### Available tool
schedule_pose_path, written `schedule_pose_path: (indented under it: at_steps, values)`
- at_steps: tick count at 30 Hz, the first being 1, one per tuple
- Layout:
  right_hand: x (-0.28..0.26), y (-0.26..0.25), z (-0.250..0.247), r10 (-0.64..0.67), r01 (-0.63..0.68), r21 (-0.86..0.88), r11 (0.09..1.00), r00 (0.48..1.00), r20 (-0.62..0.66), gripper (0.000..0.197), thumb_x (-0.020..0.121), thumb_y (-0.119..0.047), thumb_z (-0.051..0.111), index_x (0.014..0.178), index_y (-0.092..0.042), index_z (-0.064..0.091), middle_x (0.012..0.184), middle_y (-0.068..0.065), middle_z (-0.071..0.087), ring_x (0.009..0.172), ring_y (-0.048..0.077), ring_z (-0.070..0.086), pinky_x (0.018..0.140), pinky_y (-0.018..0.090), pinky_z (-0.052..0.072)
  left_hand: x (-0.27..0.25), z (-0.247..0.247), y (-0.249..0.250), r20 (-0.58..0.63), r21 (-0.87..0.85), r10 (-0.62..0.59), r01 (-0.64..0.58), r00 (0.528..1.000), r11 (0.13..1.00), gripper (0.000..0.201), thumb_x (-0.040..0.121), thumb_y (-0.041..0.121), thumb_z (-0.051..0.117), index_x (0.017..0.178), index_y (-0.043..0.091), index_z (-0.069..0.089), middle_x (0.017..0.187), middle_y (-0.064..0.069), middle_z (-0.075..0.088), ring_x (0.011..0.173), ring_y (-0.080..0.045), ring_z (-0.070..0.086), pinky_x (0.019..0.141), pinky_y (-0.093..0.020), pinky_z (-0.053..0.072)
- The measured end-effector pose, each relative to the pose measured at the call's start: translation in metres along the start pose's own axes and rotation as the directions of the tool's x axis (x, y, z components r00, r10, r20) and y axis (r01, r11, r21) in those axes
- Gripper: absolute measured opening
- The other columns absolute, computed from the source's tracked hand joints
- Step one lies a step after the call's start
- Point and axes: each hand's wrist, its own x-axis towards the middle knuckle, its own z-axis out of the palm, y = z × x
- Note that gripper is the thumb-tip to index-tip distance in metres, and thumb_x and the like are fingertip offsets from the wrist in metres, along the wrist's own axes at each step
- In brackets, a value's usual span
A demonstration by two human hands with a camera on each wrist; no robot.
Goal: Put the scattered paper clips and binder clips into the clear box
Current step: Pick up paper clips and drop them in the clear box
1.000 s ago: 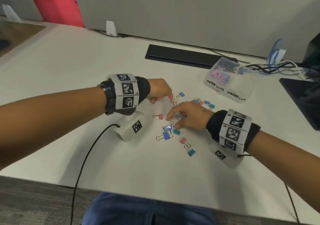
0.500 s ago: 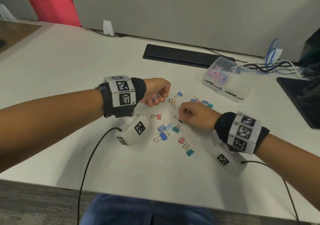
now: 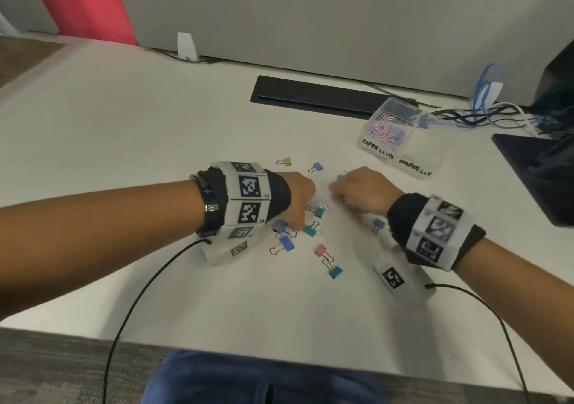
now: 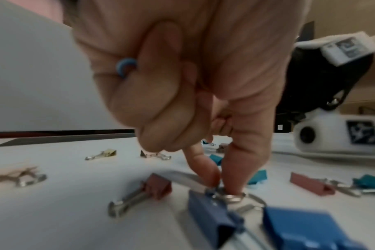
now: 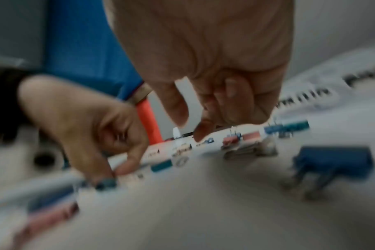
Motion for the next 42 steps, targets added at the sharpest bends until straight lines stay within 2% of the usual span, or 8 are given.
schedule_pose_path:
  at_steps: [7,12,17,22,27,31,36,42]
  values:
    - [-0.008,-0.011,0.02,-0.104,0.092,-0.367,0.926,0.995,-0.013,0.026,0.088,-0.02,0.056,0.108,-0.004,0.055,0.11,0.012,0.056,0.086,0.019,0.044,0.072,0.028,0.037,0.001,0.006,-0.003,0.024,-0.025,0.009,-0.008,1.0,1.0,0.041,0.089,0.025,0.054,0.052,0.014,0.039,0.055,0.003,0.043,0.053,-0.008,0.037,0.062,-0.02,0.037]
    - [-0.016,-0.021,0.029,-0.135,0.141,-0.469,0.872,0.99,0.048,0.022,0.091,-0.004,0.044,0.109,0.002,0.055,0.099,0.017,0.054,0.079,0.021,0.046,0.069,0.026,0.039,0.003,0.002,-0.011,-0.088,-0.252,-0.023,0.0,0.996,0.968,0.037,0.096,0.028,0.034,0.064,0.011,0.041,0.062,-0.001,0.04,0.057,-0.012,0.04,0.056,-0.024,0.033]
    - [-0.021,-0.017,0.023,-0.044,0.091,-0.406,0.909,0.991,0.123,0.014,0.092,-0.021,0.047,0.082,-0.01,0.048,0.09,0.005,0.042,0.083,0.019,0.044,0.061,0.024,0.037,0.006,-0.017,-0.037,-0.109,-0.912,-0.091,-0.063,0.99,0.405,0.028,0.081,0.005,0.036,0.055,0.013,0.031,0.056,-0.003,0.038,0.035,-0.011,0.026,0.037,-0.011,0.019]
    - [-0.024,0.002,0.003,-0.008,0.005,0.087,0.996,0.999,0.039,0.023,0.082,-0.006,0.054,0.06,-0.005,0.047,0.052,0.0,0.048,0.054,0.012,0.041,0.041,0.013,0.033,0.015,-0.024,-0.048,-0.082,-0.992,-0.075,-0.088,0.994,-0.09,0.03,0.073,-0.001,0.027,0.05,0.018,0.02,0.04,0.0,0.043,0.028,-0.008,0.022,0.03,-0.009,0.012]
    - [-0.028,0.029,-0.028,0.038,-0.147,0.826,0.545,0.988,0.151,0.029,0.065,0.011,0.031,0.052,-0.014,0.026,0.035,0.002,0.041,0.036,0.01,0.021,0.035,0.017,0.017,0.028,-0.035,-0.039,-0.072,-0.91,-0.042,-0.082,0.997,-0.406,0.016,0.054,0.004,0.034,0.054,0.016,0.024,0.039,0.001,0.036,0.026,-0.008,0.026,0.025,-0.012,0.016]
    - [-0.031,0.045,-0.046,0.014,-0.225,0.932,0.283,0.973,0.231,0.017,0.052,-0.001,0.039,0.064,-0.01,0.046,0.039,0.001,0.039,0.034,0.009,0.027,0.029,0.015,0.027,0.05,-0.042,-0.034,0.058,-0.875,-0.001,0.05,0.998,-0.481,0.029,0.088,0.005,0.028,0.06,0.015,0.029,0.034,-0.001,0.032,0.022,-0.009,0.029,0.024,-0.011,0.021]
    - [-0.028,0.058,-0.057,0.069,-0.34,0.91,0.237,0.94,0.333,0.018,0.067,-0.01,0.035,0.052,-0.012,0.046,0.045,-0.003,0.033,0.033,0.008,0.03,0.029,0.014,0.027,0.076,-0.068,-0.01,0.051,-0.888,0.008,0.05,0.999,-0.457,0.028,0.093,0.003,0.037,0.067,0.011,0.032,0.045,-0.005,0.036,0.022,-0.011,0.034,0.024,-0.012,0.028]
    - [-0.017,0.071,-0.072,0.16,-0.388,0.759,0.523,0.919,0.359,0.037,0.094,-0.021,0.038,0.059,-0.013,0.043,0.045,-0.001,0.043,0.03,0.005,0.03,0.028,0.011,0.021,0.111,-0.12,0.025,-0.057,-0.882,-0.047,-0.072,0.997,-0.465,0.017,0.094,0.01,0.041,0.079,0.002,0.046,0.083,-0.009,0.045,0.058,-0.017,0.044,0.041,-0.015,0.047]
